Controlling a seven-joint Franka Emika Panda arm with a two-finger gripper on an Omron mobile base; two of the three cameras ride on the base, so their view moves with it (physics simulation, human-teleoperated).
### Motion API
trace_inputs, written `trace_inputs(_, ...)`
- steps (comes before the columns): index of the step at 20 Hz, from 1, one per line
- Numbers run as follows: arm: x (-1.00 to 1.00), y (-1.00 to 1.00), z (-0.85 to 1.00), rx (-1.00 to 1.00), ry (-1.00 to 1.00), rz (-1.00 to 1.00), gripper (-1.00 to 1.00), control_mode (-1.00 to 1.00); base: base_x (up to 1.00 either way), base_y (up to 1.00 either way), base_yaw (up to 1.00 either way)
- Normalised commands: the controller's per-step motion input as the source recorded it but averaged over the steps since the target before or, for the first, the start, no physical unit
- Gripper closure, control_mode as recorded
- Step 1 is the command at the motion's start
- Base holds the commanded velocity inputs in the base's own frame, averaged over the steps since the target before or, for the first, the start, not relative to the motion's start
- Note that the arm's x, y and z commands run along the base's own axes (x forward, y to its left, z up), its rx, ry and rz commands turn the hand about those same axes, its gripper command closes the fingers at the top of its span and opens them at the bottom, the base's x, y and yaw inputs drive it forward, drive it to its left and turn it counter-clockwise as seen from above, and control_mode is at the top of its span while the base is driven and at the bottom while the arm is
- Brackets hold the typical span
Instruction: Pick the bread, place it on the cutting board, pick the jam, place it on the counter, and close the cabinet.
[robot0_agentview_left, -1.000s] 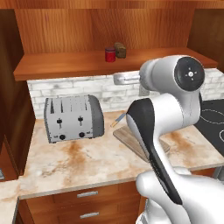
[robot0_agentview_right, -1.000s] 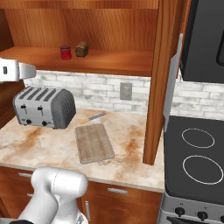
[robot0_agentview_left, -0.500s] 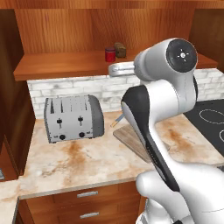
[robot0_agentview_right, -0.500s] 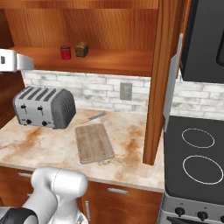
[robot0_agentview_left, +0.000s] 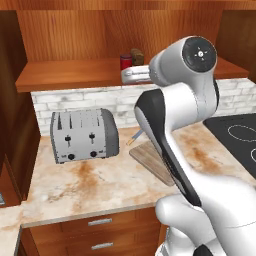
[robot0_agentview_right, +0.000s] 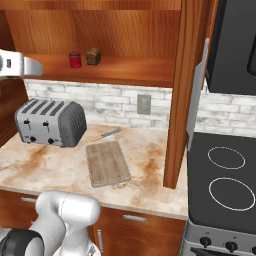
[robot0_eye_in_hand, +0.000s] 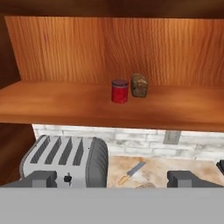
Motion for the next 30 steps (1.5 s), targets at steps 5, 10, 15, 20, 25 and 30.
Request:
trace_inputs(5, 0.24, 0.00, 0.00, 0.00, 0.01, 0.00, -1.00, -1.00, 0.00, 0.00, 0.00)
trace_inputs(10, 0.15, 0.04, -0.02, 0.00, 0.04, 0.00, -1.00, -1.00, 0.00, 0.00, 0.00)
trace_inputs(15, 0.08, 0.04, -0.01, 0.00, 0.08, 0.00, -1.00, -1.00, 0.00, 0.00, 0.00)
trace_inputs(20, 0.10, 0.04, -0.02, 0.00, 0.08, 0.00, -1.00, -1.00, 0.00, 0.00, 0.00)
trace_inputs(25, 0.17, 0.01, -0.04, 0.00, 0.08, 0.00, -1.00, -1.00, 0.00, 0.00, 0.00)
trace_inputs(30, 0.31, 0.00, -0.26, 0.00, 0.01, 0.00, -1.00, -1.00, 0.00, 0.00, 0.00)
